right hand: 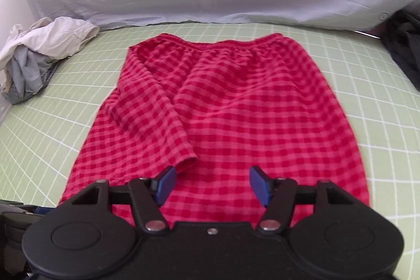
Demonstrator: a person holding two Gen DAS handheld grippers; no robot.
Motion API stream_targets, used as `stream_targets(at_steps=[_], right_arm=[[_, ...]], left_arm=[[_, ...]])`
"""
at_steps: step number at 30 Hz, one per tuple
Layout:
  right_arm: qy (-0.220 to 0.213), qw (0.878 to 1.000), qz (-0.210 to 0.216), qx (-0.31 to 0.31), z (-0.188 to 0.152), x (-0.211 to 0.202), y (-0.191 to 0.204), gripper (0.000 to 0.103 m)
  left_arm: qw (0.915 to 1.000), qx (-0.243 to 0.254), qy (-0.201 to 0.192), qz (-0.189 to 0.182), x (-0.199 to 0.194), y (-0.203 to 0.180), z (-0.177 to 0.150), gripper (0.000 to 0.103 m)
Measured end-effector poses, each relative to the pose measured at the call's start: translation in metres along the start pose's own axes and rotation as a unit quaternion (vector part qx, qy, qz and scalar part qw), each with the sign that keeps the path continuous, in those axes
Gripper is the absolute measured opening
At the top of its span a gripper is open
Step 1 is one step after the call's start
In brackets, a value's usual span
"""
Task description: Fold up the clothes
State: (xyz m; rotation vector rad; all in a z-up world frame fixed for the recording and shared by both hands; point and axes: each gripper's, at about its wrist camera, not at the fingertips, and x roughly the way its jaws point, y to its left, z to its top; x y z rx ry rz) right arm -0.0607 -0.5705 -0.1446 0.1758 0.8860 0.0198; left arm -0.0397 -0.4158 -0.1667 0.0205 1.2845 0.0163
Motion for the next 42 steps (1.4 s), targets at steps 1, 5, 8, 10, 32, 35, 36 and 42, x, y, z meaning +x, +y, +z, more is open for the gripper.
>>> stream_targets(at_steps=[1, 5, 8, 10, 32, 35, 36, 42], right_arm=[[0.001, 1.000, 0.012, -0.002, 0.002, 0.003, 0.000, 0.056], [0.008, 0.999, 0.036, -0.020, 0.010, 0.020, 0.007, 0.049], [0.013, 0.999, 0.043, -0.030, 0.013, 0.032, 0.013, 0.050], [0.019, 0.998, 0.055, -0.038, 0.012, 0.037, 0.015, 0.038], [-0.068, 0.995, -0.054, 0.041, -0.038, -0.073, -0.036, 0.001], [-0.061, 0.991, -0.089, 0.078, -0.061, -0.086, -0.059, 0.001], [-0.057, 0.989, -0.098, 0.090, -0.069, -0.089, -0.066, 0.001], [-0.012, 0.982, -0.128, 0.135, -0.110, -0.089, -0.091, 0.001]], left_arm=[[1.0000, -0.002, 0.002, 0.000, 0.000, 0.000, 0.001, 0.081], [1.0000, -0.003, 0.007, 0.003, 0.001, -0.002, 0.003, 0.085], [0.9999, -0.006, 0.007, 0.004, 0.002, 0.000, 0.003, 0.088], [0.9999, -0.008, 0.006, 0.004, 0.003, 0.001, 0.003, 0.088], [0.9974, 0.055, -0.041, 0.021, -0.011, 0.011, -0.032, 0.088], [0.9957, 0.071, -0.054, 0.027, -0.013, 0.010, -0.036, 0.089], [0.9954, 0.073, -0.055, 0.030, -0.013, 0.010, -0.037, 0.089], [0.9947, 0.078, -0.057, 0.035, -0.013, 0.017, -0.041, 0.089]])
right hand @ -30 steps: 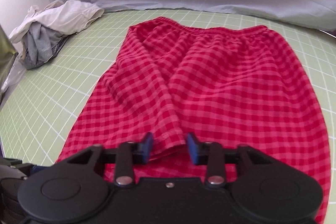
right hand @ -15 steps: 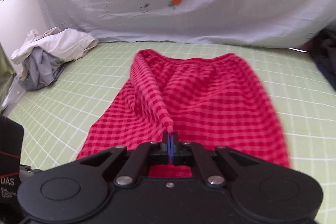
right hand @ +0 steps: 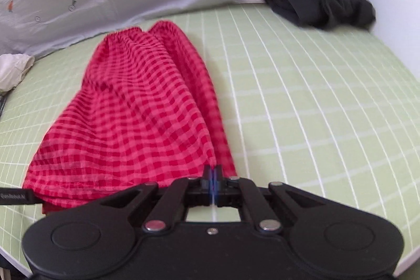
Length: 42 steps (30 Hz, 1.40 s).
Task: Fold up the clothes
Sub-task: 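Fold the grasped leg over the other leg with the right gripper, then release the folded leg and press the shorts flat with the right gripper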
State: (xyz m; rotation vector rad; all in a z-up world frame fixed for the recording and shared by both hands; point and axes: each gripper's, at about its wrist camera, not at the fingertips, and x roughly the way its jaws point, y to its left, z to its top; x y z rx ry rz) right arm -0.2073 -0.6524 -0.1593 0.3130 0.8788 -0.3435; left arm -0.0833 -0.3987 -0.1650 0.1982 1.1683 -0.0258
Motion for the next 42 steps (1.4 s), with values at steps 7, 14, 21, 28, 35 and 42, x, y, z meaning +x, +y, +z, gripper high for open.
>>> stream_targets(at_steps=[7, 14, 21, 28, 35, 42], right_arm=[[0.022, 1.000, -0.009, -0.006, -0.006, 0.007, 0.004, 0.009], [-0.014, 0.999, -0.011, 0.042, 0.010, -0.011, 0.004, 0.043], [-0.027, 0.998, -0.034, 0.040, 0.025, -0.007, 0.025, 0.054], [-0.044, 0.998, -0.050, 0.018, 0.051, 0.003, 0.049, 0.060], [-0.060, 0.997, -0.041, -0.002, 0.088, 0.027, 0.065, 0.054], [-0.077, 0.996, -0.032, -0.014, 0.143, 0.071, 0.069, 0.054]], left_arm=[[0.9995, -0.009, 0.024, -0.019, -0.006, 0.006, -0.002, 0.088], [0.9952, -0.047, 0.011, -0.085, -0.038, 0.037, 0.009, 0.088], [0.9921, -0.059, -0.021, -0.109, -0.050, 0.056, 0.038, 0.088], [0.9915, -0.053, -0.025, -0.116, -0.034, 0.063, 0.069, 0.088], [0.9903, -0.057, -0.019, -0.125, -0.010, 0.061, 0.116, 0.088], [0.9884, -0.052, -0.035, -0.138, 0.019, 0.037, 0.179, 0.088]])
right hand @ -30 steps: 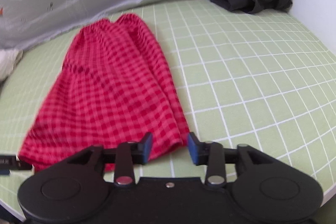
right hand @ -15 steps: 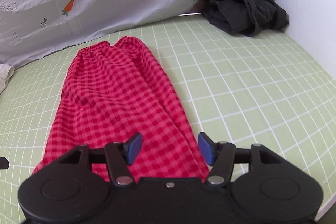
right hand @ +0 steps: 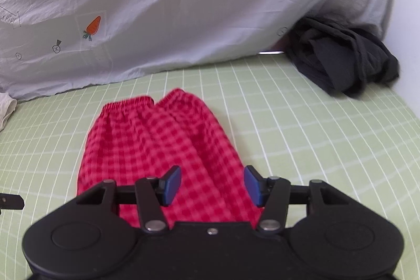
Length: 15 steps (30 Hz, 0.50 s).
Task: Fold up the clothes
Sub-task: 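Release the folded leg and press the shorts flat with the right gripper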
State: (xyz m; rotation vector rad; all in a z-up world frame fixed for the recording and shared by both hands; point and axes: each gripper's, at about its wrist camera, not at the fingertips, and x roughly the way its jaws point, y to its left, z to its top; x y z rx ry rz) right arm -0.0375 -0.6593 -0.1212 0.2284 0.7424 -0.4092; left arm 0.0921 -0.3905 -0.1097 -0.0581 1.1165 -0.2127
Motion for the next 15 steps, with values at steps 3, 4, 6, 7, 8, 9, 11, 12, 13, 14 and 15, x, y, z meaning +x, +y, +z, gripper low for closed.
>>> stream_targets(at_steps=[3, 4, 6, 7, 8, 9, 11, 12, 13, 14, 15], right_arm=[[0.003, 1.000, 0.001, -0.021, 0.017, 0.029, 0.007, 0.054], [0.011, 1.000, 0.005, -0.021, 0.020, 0.038, 0.007, 0.053], [0.024, 0.999, 0.017, -0.022, 0.025, 0.055, 0.010, 0.051], [0.030, 0.999, 0.024, -0.024, 0.026, 0.063, 0.011, 0.050], [0.034, 0.999, 0.029, -0.028, 0.026, 0.069, 0.013, 0.049], [0.040, 0.998, 0.031, -0.033, 0.026, 0.074, 0.015, 0.046], [0.052, 0.997, 0.040, -0.033, 0.027, 0.082, 0.016, 0.045], [0.058, 0.997, 0.046, -0.032, 0.026, 0.084, 0.017, 0.039], [0.065, 0.996, 0.048, -0.035, 0.026, 0.086, 0.017, 0.029], [0.071, 0.995, 0.051, -0.038, 0.026, 0.088, 0.018, 0.025], [0.076, 0.995, 0.053, -0.042, 0.025, 0.088, 0.019, 0.014]], left_arm=[[0.9999, -0.003, 0.013, 0.001, 0.023, -0.010, 0.020, 0.088], [0.9999, -0.003, 0.017, 0.002, 0.030, -0.014, 0.025, 0.088], [0.9999, 0.001, 0.016, 0.001, 0.038, -0.019, 0.031, 0.088], [0.9998, 0.004, 0.017, 0.003, 0.042, -0.022, 0.033, 0.088], [0.9998, 0.005, 0.020, 0.005, 0.046, -0.024, 0.034, 0.088], [0.9997, 0.004, 0.026, 0.004, 0.049, -0.025, 0.035, 0.088], [0.9994, 0.002, 0.036, 0.003, 0.056, -0.028, 0.036, 0.088], [0.9992, 0.005, 0.039, 0.003, 0.058, -0.030, 0.035, 0.088], [0.9991, 0.008, 0.041, 0.005, 0.061, -0.031, 0.035, 0.088], [0.9990, 0.011, 0.043, 0.006, 0.063, -0.033, 0.035, 0.088], [0.9990, 0.010, 0.043, 0.006, 0.064, -0.034, 0.035, 0.088]])
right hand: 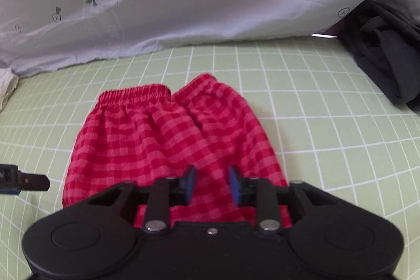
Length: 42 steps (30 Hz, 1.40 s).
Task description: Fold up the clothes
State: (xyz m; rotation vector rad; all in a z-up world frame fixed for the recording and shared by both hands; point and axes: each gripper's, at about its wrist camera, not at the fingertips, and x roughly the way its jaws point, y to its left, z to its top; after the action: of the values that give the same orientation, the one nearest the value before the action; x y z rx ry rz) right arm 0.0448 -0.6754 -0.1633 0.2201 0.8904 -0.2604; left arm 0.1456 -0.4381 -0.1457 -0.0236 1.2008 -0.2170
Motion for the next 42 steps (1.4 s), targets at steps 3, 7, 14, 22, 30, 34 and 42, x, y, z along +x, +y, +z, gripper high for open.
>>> stream_targets(at_steps=[3, 7, 14, 22, 30, 34, 42], right_arm=[[-0.010, 1.000, 0.001, -0.021, 0.000, -0.009, 0.004, 0.003], [-0.057, 0.997, 0.000, -0.057, 0.010, -0.032, 0.010, 0.000], [-0.126, 0.990, -0.055, -0.022, 0.026, -0.050, -0.015, 0.000], [-0.049, 0.995, -0.058, 0.070, -0.001, -0.035, -0.063, 0.039], [0.010, 0.996, -0.049, 0.075, -0.084, -0.073, -0.061, 0.040], [0.028, 0.995, -0.051, 0.076, -0.125, -0.087, -0.058, 0.046], [0.014, 0.998, -0.061, 0.022, -0.160, -0.108, -0.050, 0.012]], left_arm=[[1.0000, -0.003, -0.001, -0.005, 0.000, -0.002, 0.000, 0.088], [0.9988, 0.024, -0.033, -0.027, -0.011, -0.012, 0.001, 0.088], [0.9956, 0.051, -0.071, -0.033, -0.023, -0.030, 0.007, 0.088], [0.9978, 0.047, -0.034, -0.032, -0.021, -0.021, -0.010, 0.088], [0.9985, 0.045, -0.019, -0.023, -0.046, 0.001, -0.052, 0.088], [0.9990, 0.037, -0.011, -0.021, -0.065, 0.012, -0.077, 0.088], [0.9988, 0.045, -0.008, -0.018, -0.094, 0.018, -0.123, 0.088]])
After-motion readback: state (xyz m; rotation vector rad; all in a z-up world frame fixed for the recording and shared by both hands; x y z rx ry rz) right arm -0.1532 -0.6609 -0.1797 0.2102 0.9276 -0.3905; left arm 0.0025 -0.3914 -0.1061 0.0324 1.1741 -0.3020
